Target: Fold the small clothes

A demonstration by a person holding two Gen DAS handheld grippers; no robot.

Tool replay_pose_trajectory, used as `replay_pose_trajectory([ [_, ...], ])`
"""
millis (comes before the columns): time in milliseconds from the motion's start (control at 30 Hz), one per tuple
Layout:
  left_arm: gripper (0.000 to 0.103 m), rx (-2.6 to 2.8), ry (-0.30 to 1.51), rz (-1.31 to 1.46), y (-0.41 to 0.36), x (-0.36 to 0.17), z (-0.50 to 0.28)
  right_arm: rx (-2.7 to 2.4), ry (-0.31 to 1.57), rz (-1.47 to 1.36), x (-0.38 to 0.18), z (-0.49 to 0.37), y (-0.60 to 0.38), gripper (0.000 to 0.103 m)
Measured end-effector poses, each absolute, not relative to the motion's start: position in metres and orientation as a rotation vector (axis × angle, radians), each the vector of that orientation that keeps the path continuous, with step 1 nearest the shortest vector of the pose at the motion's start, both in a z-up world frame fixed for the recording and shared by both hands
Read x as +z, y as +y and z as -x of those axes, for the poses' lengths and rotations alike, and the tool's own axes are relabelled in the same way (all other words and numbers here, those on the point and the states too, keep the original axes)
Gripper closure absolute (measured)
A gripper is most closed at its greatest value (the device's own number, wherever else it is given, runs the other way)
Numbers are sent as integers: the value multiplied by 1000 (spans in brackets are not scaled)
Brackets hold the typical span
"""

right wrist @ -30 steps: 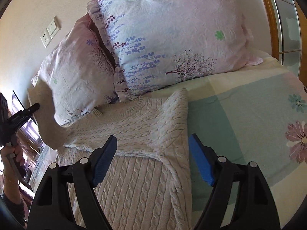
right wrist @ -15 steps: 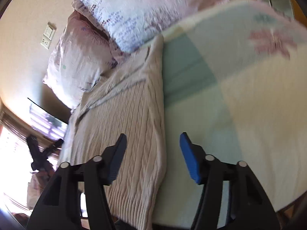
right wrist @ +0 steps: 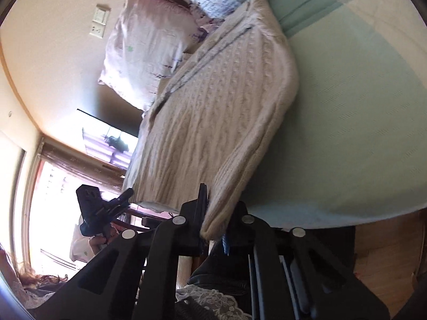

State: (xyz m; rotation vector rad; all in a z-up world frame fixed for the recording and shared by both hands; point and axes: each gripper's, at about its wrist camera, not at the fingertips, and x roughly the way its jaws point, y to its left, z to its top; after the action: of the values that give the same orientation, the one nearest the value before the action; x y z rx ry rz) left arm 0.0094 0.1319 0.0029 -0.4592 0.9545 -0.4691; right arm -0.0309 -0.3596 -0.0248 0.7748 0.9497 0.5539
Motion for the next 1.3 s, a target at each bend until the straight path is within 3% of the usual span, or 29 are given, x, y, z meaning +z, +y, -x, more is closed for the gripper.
replay_pose_trajectory([
  [100,92,-482,963,468,126,0,-14,584,899,-777,-15,28,-356,95],
  [200,97,-496,927,480,127,10,-34,610,843,-775,0,15,-353,96],
  [500,99,-386,595,375,144,127,-175,638,508,-854,81,-104,-365,96],
  [633,95,-340,571,301,115,138,-270,459,426,-946,82,-195,-382,95],
  [667,84,-324,605,306,108,129,-297,386,439,-953,74,-220,-385,93],
  [700,55,-283,640,312,104,120,-317,338,474,-946,63,-239,-387,72],
  [733,36,-248,667,325,104,112,-328,291,564,-917,52,-263,-386,42],
  [800,32,-250,680,382,114,102,-331,285,665,-932,35,-279,-388,37],
  [867,21,-276,672,373,129,93,-314,359,601,-876,37,-266,-395,22],
  [900,20,-273,684,349,135,87,-306,355,546,-819,41,-256,-399,12],
  [933,20,-272,713,342,142,79,-301,352,490,-785,43,-247,-404,10],
  [1000,21,-290,789,385,155,58,-295,369,418,-808,42,-240,-418,10],
  [1167,24,-345,908,458,158,20,-299,365,438,-887,33,-240,-442,10],
  [1267,31,-368,921,484,148,8,-305,374,473,-889,28,-244,-442,10],
  [1300,49,-391,935,497,144,5,-308,380,482,-890,26,-246,-439,10],
])
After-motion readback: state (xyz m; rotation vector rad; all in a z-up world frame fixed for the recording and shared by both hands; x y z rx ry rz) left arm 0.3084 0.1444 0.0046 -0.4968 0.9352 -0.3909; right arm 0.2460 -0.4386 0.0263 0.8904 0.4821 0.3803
